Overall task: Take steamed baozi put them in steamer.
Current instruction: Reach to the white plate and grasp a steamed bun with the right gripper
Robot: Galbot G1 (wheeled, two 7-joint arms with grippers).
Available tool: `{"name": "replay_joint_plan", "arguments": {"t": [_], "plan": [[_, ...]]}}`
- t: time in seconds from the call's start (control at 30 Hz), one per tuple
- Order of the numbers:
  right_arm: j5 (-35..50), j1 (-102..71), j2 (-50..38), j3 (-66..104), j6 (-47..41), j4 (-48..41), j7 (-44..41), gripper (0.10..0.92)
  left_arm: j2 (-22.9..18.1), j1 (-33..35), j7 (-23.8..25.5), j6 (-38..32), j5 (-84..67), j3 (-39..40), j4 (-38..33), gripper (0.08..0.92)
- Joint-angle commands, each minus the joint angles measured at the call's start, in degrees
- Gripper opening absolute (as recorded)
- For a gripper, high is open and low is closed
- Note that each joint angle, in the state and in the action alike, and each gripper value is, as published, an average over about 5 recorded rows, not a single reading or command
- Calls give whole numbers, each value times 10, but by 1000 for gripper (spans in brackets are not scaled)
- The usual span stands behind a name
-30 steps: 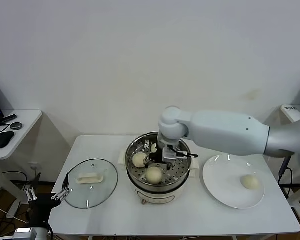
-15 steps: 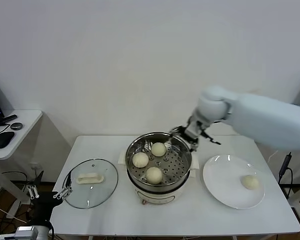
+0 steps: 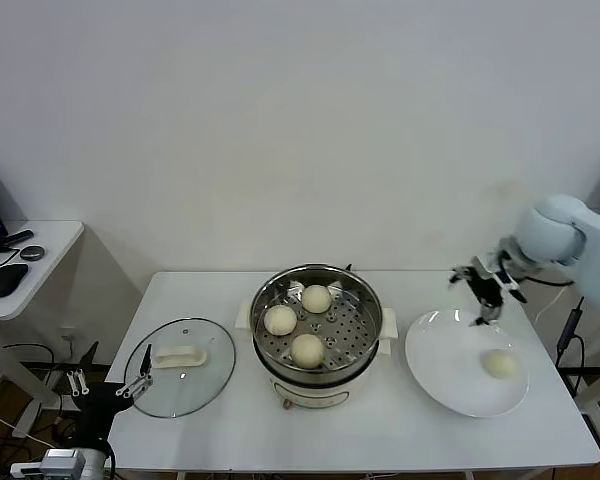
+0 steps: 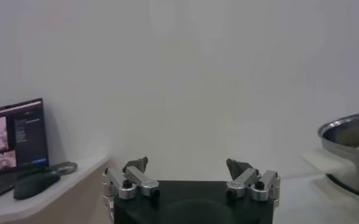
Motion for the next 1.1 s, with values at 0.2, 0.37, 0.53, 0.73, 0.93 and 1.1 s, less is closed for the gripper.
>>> {"name": "replay_joint_plan", "arguments": {"t": [0.2,0.37,0.53,0.73,0.93,1.1], "plan": [[-115,-304,-23,270,24,-122,-1,823,5,1,2,3,1,5,17,823],[-139,-343,1,299,24,-154,5,823,3,2,2,4,0,-2,18,823],[-158,-367,14,315,22,-176,8,823,-1,2,1,6,1,-2,18,823],[-164,-377,32,325,20,-196,18,823,-3,3,1,6,2,-2,16,823],[-169,-381,56,332,18,-215,34,823,-5,4,1,6,3,-3,14,823],[-176,-380,75,335,15,-228,40,823,-5,5,1,5,4,-4,12,823]]}}
